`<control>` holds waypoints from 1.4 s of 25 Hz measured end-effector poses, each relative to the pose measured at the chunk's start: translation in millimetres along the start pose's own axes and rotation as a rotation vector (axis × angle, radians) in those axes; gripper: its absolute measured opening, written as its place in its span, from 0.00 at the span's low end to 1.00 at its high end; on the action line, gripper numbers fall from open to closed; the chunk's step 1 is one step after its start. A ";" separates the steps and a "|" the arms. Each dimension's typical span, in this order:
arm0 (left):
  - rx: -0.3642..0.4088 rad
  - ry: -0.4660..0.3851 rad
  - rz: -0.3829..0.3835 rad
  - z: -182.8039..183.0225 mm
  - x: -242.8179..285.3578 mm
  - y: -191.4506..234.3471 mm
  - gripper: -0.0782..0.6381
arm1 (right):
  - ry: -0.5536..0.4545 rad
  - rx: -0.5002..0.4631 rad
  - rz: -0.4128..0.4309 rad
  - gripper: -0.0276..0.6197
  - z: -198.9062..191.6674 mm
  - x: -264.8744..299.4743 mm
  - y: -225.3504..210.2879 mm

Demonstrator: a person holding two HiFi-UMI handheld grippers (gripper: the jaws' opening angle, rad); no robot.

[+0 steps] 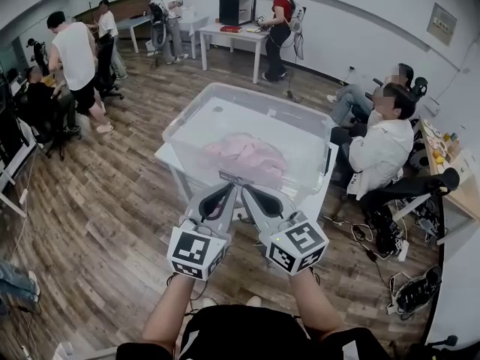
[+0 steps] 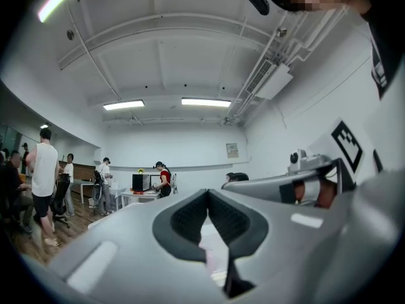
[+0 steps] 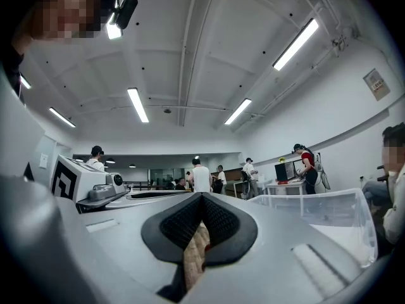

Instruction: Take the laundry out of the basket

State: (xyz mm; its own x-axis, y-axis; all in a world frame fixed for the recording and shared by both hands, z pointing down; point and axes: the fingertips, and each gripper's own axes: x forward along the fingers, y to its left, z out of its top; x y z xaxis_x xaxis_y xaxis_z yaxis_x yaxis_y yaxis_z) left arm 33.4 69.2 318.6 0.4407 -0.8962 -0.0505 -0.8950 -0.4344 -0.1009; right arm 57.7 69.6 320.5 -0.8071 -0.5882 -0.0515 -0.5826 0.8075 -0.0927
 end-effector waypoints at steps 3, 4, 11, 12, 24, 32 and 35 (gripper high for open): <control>0.013 0.006 -0.010 1.5 6.3 -9.7 0.12 | 0.002 0.001 0.015 0.04 1.3 -4.1 -3.9; 0.016 0.007 -0.011 2.1 7.9 -12.4 0.12 | 0.003 0.002 0.019 0.04 1.2 -5.4 -5.3; 0.013 0.027 0.013 -1.2 16.4 -24.7 0.12 | 0.003 0.011 0.045 0.04 -1.8 -17.5 -13.9; 0.012 0.030 0.016 -1.5 17.9 -26.8 0.12 | 0.003 0.012 0.047 0.04 -1.9 -19.6 -15.7; 0.012 0.029 0.089 -7.1 26.3 -44.2 0.12 | 0.010 0.028 0.075 0.04 -10.6 -40.8 -40.1; 0.012 0.026 0.147 -8.5 32.1 -39.5 0.12 | 0.011 0.035 0.045 0.04 -12.5 -48.5 -60.8; -0.026 0.027 0.150 -11.6 34.4 -35.1 0.12 | 0.010 0.035 0.034 0.04 -12.5 -47.7 -67.7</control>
State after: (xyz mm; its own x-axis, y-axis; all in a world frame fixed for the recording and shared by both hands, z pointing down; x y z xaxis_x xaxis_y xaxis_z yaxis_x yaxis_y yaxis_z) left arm 79.1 52.6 332.0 0.3005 -0.9531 -0.0360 -0.9522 -0.2976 -0.0689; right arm 134.5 43.5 341.7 -0.8273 -0.5599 -0.0456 -0.5513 0.8248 -0.1259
